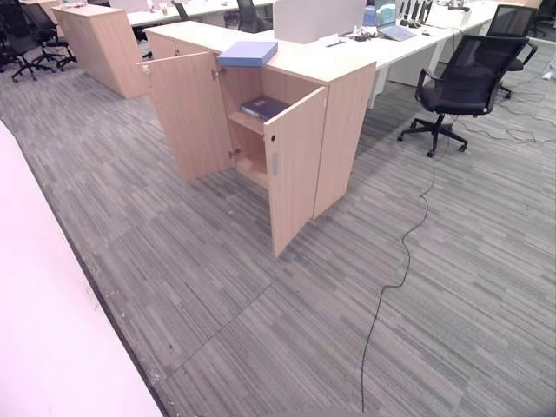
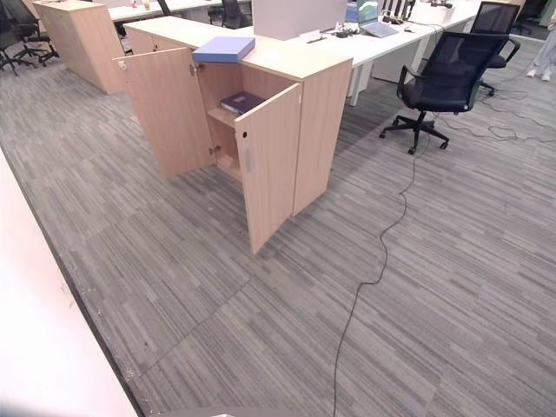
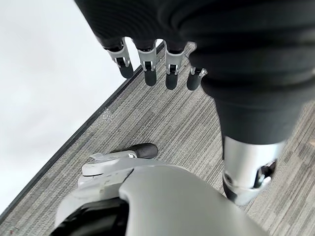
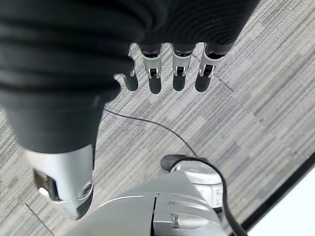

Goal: Put the empty folder in the office cabinet

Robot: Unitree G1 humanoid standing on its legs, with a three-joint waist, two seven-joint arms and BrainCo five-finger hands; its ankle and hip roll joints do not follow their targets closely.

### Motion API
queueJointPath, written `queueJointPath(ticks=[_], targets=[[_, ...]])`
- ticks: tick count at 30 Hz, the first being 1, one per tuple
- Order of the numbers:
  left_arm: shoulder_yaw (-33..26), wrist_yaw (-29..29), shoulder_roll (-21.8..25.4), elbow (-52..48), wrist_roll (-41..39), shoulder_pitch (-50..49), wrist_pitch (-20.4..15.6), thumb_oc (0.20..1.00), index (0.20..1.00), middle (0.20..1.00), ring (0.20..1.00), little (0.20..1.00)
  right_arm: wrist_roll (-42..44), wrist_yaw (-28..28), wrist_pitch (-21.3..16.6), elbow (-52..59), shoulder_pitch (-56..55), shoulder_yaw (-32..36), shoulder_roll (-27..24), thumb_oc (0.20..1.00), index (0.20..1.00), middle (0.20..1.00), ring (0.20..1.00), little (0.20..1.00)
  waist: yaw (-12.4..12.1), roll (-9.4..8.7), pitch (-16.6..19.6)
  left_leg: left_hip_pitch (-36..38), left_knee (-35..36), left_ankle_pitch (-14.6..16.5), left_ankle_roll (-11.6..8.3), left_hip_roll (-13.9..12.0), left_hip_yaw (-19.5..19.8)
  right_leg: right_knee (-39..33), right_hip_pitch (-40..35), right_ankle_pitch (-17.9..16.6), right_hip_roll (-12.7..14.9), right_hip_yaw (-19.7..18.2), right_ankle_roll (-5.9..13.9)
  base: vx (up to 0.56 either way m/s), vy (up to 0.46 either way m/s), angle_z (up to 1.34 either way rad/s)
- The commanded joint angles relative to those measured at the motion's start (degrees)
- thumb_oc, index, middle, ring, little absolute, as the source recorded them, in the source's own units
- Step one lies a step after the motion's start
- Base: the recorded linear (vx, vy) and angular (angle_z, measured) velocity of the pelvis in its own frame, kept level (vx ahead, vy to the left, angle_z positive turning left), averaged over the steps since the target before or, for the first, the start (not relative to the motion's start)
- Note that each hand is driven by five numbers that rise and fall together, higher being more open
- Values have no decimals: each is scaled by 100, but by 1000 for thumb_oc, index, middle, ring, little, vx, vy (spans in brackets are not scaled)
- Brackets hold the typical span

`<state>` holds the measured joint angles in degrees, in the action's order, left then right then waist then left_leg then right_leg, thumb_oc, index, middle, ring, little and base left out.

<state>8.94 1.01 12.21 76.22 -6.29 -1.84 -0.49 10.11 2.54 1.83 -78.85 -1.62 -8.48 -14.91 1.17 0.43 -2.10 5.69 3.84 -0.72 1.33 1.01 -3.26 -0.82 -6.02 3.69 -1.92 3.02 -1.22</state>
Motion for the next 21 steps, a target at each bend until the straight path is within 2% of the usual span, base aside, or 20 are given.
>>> queueJointPath(ticks=[1, 7, 21], targets=[[-47, -58, 143, 123, 184, 229, -121, 1000, 1000, 1000, 1000, 1000, 56, 18, -73, -329, 306, -76, -183, 1000, 1000, 1000, 1000, 1000, 54, -151, -18, 135, 116, 356, -85, -30, 236, -418, -248, -119, 236, 88, 510, 0, 0, 0], [3, -165, 142, 138, 351, 246, -115, 1000, 1000, 1000, 1000, 1000, 35, 2, -78, -366, 316, -56, -201, 1000, 1000, 1000, 1000, 1000, 52, -148, -28, 154, 116, 372, -85, -23, 240, -418, -266, -116, 250, 119, 514, 0, 0, 0], [157, 38, 36, 205, 380, 239, -106, 1000, 1000, 1000, 1000, 1000, -41, 51, -68, -377, 245, -146, -152, 1000, 1000, 1000, 1000, 1000, 74, -127, -11, 194, 116, 383, -83, -26, 237, -418, -287, -131, 259, 113, 515, 0, 0, 0]])
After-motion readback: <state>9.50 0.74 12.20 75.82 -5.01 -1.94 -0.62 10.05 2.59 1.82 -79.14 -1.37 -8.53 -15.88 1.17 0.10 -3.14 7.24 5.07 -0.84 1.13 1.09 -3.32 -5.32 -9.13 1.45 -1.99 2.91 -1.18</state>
